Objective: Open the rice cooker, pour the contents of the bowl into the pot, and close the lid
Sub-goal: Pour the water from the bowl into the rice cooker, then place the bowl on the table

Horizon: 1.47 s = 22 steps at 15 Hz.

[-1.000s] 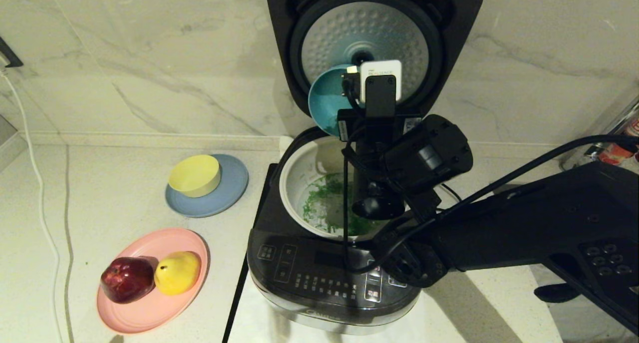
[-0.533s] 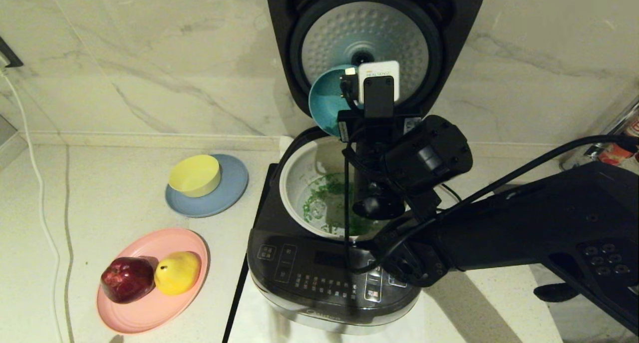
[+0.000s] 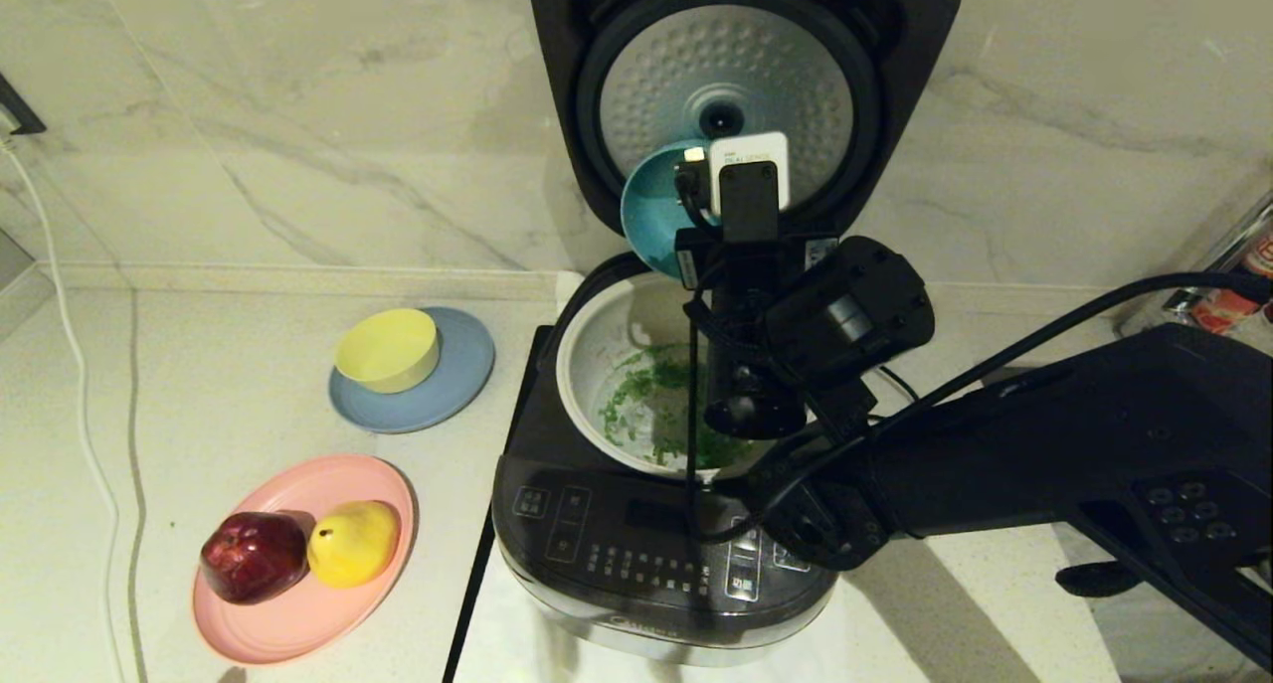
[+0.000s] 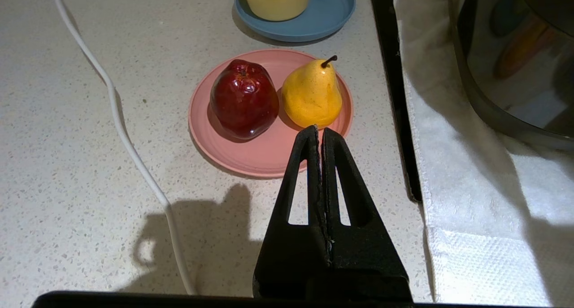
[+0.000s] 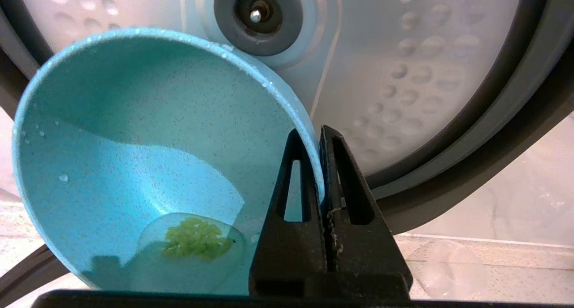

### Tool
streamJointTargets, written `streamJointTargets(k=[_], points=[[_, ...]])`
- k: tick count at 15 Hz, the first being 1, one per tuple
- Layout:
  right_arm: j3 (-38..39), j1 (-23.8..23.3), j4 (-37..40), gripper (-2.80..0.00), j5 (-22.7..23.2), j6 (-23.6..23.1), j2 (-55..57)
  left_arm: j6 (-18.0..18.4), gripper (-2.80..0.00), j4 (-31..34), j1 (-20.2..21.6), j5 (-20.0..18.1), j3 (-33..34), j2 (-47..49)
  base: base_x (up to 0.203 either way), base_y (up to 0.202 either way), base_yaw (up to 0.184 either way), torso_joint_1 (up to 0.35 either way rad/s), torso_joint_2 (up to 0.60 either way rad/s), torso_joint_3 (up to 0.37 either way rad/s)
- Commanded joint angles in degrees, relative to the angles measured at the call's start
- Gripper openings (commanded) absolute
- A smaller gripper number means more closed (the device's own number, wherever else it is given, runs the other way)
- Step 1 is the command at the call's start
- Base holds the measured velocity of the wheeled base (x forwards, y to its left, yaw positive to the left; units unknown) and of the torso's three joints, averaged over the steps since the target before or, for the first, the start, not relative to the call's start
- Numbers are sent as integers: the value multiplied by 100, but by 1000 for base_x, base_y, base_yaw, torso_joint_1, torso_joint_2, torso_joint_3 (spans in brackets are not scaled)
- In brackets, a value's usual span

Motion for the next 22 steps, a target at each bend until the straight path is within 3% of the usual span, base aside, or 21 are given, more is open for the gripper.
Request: streamJointTargets(k=[1, 7, 13, 19, 22], points=[[41, 19, -49, -280, -70, -45, -199, 1, -280, -2, 0, 0, 53, -6, 0, 0, 0, 0, 0, 0], [809, 279, 121, -280, -403, -53, -1135, 1, -280, -2, 0, 0, 53, -6, 0, 0, 0, 0, 0, 0], [2042, 613, 1392, -280, -731, 37, -2668, -8, -280, -2, 0, 0, 53, -6, 0, 0, 0, 0, 0, 0], [3392, 1220, 1983, -280, -1365, 135, -3745, 1, -280, -2, 0, 0, 53, -6, 0, 0, 0, 0, 0, 0], [3851, 717, 2453, -280, -1379, 381, -4085, -8, -280, -2, 0, 0, 53, -6, 0, 0, 0, 0, 0, 0]])
